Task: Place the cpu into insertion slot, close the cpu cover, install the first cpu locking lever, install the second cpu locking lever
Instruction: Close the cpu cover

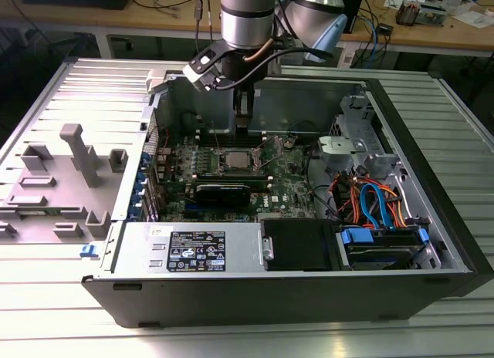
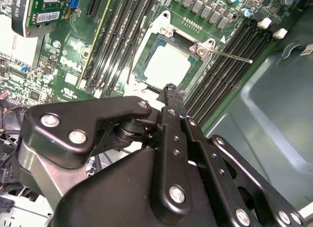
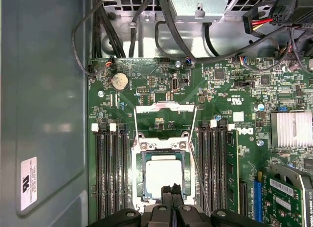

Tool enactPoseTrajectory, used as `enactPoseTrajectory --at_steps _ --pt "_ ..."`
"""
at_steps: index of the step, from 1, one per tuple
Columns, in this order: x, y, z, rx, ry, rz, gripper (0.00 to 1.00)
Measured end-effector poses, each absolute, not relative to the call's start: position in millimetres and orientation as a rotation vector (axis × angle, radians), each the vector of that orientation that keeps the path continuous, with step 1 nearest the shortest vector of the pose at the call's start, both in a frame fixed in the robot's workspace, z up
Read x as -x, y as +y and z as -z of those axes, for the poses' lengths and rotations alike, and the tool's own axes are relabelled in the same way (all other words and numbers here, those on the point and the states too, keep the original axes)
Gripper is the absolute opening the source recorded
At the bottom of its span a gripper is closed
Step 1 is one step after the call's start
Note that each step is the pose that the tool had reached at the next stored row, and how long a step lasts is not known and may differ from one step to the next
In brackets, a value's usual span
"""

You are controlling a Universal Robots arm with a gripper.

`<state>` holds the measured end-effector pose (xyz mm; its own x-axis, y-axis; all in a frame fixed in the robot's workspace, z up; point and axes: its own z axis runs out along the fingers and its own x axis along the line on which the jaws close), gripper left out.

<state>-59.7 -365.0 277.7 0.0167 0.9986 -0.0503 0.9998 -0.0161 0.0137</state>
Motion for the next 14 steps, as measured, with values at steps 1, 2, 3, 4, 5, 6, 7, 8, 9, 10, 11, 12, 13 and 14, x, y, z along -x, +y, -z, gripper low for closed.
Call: enactPoseTrajectory --at_steps 1,2,3,4,5,6,7,8,9,10,11,12,13,14 --pt "59.7 -365.0 -278.0 -2.207 2.171 0.04 0.11" --pt "59.6 -365.0 -278.0 -2.207 2.171 0.04 0.11" --pt "59.7 -365.0 -278.1 -2.207 2.171 0.041 0.11" --pt "59.7 -365.0 -278.1 -2.207 2.171 0.041 0.11" --pt "59.6 -365.0 -278.1 -2.207 2.171 0.04 0.11" --pt "59.5 -365.0 -278.1 -2.207 2.172 0.041 0.11" --pt "59.3 -365.1 -278.1 -2.207 2.172 0.041 0.11" --pt "58.9 -365.1 -278.2 -2.207 2.172 0.041 0.11" --pt "58.4 -365.0 -278.2 -2.207 2.171 0.041 0.11" --pt "58.1 -365.0 -278.1 -2.207 2.171 0.041 0.11" --pt "57.8 -365.0 -278.2 -2.207 2.171 0.041 0.11" --pt "57.6 -365.0 -278.2 -2.207 2.171 0.041 0.11" --pt "57.3 -365.0 -278.1 -2.207 2.171 0.041 0.11" --pt "57.0 -365.0 -278.1 -2.207 2.171 0.041 0.11"
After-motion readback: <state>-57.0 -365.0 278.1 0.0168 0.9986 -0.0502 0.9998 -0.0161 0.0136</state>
